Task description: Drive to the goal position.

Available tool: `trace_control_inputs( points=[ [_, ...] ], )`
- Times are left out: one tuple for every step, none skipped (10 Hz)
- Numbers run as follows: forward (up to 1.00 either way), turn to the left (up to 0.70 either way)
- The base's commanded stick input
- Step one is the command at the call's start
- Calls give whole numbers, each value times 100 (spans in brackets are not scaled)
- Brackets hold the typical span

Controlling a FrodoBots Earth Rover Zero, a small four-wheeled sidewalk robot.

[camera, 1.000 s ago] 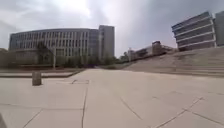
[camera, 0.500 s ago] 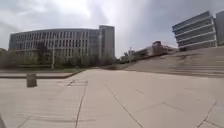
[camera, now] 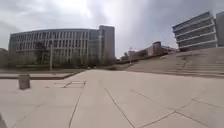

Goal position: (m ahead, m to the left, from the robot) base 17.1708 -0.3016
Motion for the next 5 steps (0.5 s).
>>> trace_control_inputs(
  points=[
    [70, 0],
    [70, 0],
    [70, 0],
    [70, 0],
    [70, 0]
  ],
)
